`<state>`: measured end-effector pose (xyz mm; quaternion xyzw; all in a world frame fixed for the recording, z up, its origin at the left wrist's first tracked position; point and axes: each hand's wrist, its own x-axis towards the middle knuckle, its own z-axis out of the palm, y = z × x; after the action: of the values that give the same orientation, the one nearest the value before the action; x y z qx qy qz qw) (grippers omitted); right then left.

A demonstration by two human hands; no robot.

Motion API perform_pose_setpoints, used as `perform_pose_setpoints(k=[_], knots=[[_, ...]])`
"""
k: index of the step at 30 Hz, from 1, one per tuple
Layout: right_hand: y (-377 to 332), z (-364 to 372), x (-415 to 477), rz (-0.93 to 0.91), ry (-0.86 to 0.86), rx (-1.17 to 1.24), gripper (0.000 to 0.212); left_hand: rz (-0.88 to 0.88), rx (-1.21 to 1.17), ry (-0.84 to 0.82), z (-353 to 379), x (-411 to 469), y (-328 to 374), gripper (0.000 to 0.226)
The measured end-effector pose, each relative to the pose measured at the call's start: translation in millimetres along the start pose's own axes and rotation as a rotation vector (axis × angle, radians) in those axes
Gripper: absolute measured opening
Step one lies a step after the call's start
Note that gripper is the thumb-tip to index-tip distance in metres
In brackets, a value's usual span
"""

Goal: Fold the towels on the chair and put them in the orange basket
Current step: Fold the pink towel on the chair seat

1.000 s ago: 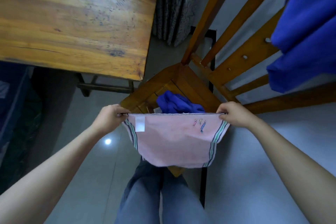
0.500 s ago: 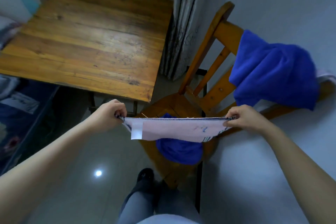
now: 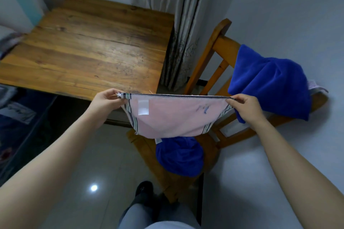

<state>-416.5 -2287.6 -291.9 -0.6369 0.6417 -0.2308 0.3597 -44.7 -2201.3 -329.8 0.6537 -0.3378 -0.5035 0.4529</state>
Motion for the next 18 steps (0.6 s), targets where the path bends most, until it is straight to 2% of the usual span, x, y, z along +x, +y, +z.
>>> perform_pose_setpoints(k=[2, 4, 6, 8, 12, 18], knots=[[6.4, 5.1, -8.1, 0.034, 0.014, 0.119, 0.007, -0.008, -0.057, -0.017, 2.9, -5.7, -8.7, 0.025], [20.8, 7.7, -19.1, 0.100, 0.002, 0.271, 0.016, -0.025, -0.089, -0.036, 7.3, -15.2, -22.6, 0.026], [38.9, 10.5, -30.4, 0.174, -0.015, 0.326, 0.018, -0.057, -0.128, -0.041, 11.6, -26.1, -41.0, 0.028], [56.8, 17.1, -41.7, 0.250, -0.066, 0.304, 0.017, -0.112, -0.167, -0.044, 14.7, -35.7, -66.1, 0.033], [97.2, 41.0, -60.1, 0.403, -0.175, 0.224, 0.015, -0.265, -0.186, -0.045, 25.6, -50.7, -128.9, 0.026], [163.5, 92.8, -72.5, 0.590, -0.198, 0.085, 0.009, -0.480, -0.075, 0.018, 49.2, -57.1, -217.0, 0.026]])
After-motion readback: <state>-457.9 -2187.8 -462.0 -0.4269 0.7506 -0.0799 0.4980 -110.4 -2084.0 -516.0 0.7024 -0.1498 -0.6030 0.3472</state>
